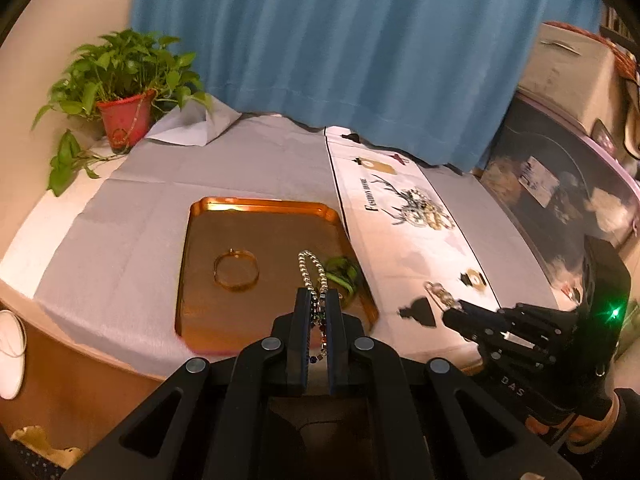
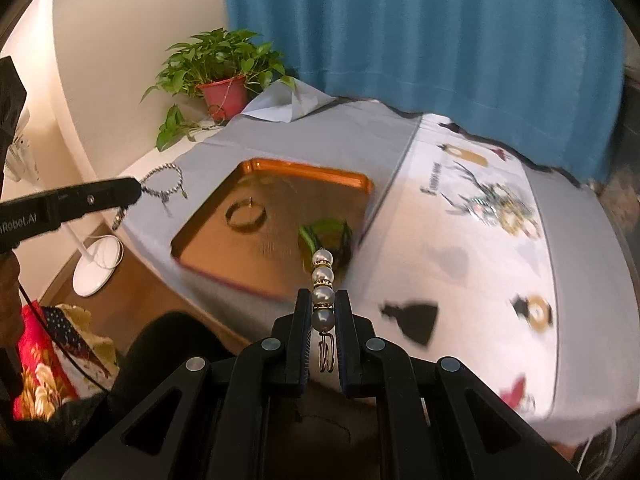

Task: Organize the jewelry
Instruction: 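Carry the pin and beaded bracelet over the copper tray, then open both tools to drop the pin and bracelet into the tray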

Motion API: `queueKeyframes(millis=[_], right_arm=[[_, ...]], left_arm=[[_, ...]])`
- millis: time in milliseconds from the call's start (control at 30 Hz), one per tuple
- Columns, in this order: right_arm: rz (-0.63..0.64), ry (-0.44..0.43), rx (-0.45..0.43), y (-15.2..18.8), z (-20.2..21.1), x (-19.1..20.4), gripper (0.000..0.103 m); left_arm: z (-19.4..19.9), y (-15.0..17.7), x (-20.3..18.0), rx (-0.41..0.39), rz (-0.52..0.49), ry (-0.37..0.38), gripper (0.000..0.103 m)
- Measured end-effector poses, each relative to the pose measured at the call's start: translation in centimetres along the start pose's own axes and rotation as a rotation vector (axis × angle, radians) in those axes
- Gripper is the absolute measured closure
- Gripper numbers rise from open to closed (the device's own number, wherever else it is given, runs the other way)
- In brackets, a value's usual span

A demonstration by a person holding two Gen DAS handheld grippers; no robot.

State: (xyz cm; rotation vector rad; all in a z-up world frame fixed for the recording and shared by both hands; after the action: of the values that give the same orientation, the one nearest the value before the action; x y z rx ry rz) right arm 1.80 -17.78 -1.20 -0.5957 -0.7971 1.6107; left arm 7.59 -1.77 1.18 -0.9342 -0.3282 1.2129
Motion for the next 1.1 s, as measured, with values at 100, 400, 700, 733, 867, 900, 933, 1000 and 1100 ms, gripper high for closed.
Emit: queueKeyframes(millis=[100, 400, 700, 733, 867, 900, 933, 1000, 1100], right_arm=[[0.019, -0.011, -0.002, -2.6, -3.4, 0.0, 0.091], [-0.002, -0.061, 0.030, -7.4, -13.7, -0.9, 0.091], [-0.003, -0.062, 0.076, -8.3, -19.9, -1.6, 0.091], [-0.002, -0.062, 0.081, -8.2, -20.4, -1.6, 0.091], [0.010, -0.074, 0.099, -8.1, -21.9, -1.4, 0.089], [0.020, -0.067, 0.109, -7.9, -22.2, -1.3, 0.082], [0.028, -0.054, 0.125, -7.8, -22.4, -1.3, 0.063], [0.015, -0.038, 0.132, -7.4, -22.1, -1.6, 0.035], [0.001, -0.030, 0.117, -7.0, -20.7, -1.7, 0.034]], left_arm=[[-2.5, -1.6, 0.9, -0.001, -0.010, -0.014, 0.098], [-12.1, -4.8, 5.0, 0.057, 0.001, -0.076, 0.098], [-17.8, -5.2, 7.0, 0.110, -0.016, -0.130, 0.098], [-18.3, -5.2, 7.1, 0.115, -0.017, -0.137, 0.098], [-19.4, -4.9, 8.3, 0.127, 0.026, -0.161, 0.085], [-19.6, -4.8, 8.6, 0.143, 0.042, -0.169, 0.054], [-19.6, -4.7, 8.9, 0.152, 0.055, -0.182, 0.016], [-18.6, -4.5, 9.3, 0.115, 0.071, -0.235, 0.003], [-17.2, -4.0, 8.9, 0.099, 0.032, -0.267, 0.003]])
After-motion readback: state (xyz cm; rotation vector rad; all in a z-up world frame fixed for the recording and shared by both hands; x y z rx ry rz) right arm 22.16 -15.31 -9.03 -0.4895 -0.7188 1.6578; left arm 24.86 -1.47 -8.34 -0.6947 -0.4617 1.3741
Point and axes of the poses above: each gripper's, at about its wrist camera, not at the fingertips, and z roughly against the way its jaws point, x to its left, y to its underside, the point moved 2 cm from there along -z, roughly the way its jaws point, and after that the axes turned 6 degrees about -x, right-handed, at the moved point
